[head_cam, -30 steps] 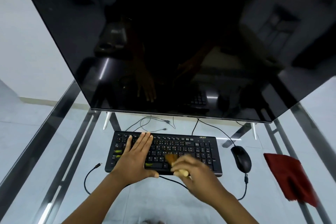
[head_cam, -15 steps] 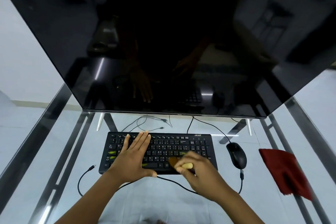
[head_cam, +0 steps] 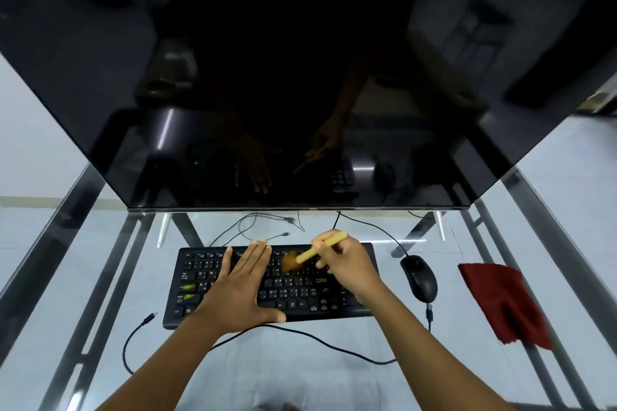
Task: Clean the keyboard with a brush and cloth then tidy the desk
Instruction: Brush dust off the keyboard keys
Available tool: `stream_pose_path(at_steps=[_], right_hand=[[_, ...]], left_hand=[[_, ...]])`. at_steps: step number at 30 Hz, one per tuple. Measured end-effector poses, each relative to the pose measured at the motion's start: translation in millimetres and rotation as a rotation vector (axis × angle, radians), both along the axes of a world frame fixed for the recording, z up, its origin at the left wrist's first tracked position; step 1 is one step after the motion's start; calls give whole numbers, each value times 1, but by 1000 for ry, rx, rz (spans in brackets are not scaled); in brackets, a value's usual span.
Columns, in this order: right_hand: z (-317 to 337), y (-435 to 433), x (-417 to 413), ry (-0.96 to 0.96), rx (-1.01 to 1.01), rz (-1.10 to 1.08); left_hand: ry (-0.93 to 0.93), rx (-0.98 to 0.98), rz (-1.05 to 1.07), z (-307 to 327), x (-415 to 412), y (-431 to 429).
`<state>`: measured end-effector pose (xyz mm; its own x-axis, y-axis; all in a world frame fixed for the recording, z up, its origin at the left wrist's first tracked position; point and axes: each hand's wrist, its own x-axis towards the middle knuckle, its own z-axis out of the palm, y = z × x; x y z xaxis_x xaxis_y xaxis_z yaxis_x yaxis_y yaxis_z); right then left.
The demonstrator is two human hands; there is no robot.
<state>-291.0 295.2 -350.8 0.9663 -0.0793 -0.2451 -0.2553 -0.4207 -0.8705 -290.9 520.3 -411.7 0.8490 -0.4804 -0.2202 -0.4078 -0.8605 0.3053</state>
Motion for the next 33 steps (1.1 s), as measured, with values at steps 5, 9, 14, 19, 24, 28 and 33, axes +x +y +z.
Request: stream_pose_path(at_steps=[5,9,14,19,24,28,33], right_hand=[[1,-14,8,-225,-244,-66],[2,-19,-2,-43,-122,99],[-1,-44,-4,-172,-89,-174],[-1,-62,-12,-194,-380,-100],[-2,-70,-20,-17,-120,-117],[0,-88,-23,-122,-344,-273],[-7,-89,-32,15,-299,-98]], left_hand=[[-13,-14,-17,1,-1,-13],[-32,-1,-65,1,-6,-29],[-48,-22,-114,3,-4,-48],[-47,-23,-183,2,-2,-61],[-41,16,-187,-2,-3,-64],[-26,13,-173,-3,-1,-64],[-30,36,-180,-7,0,-62]])
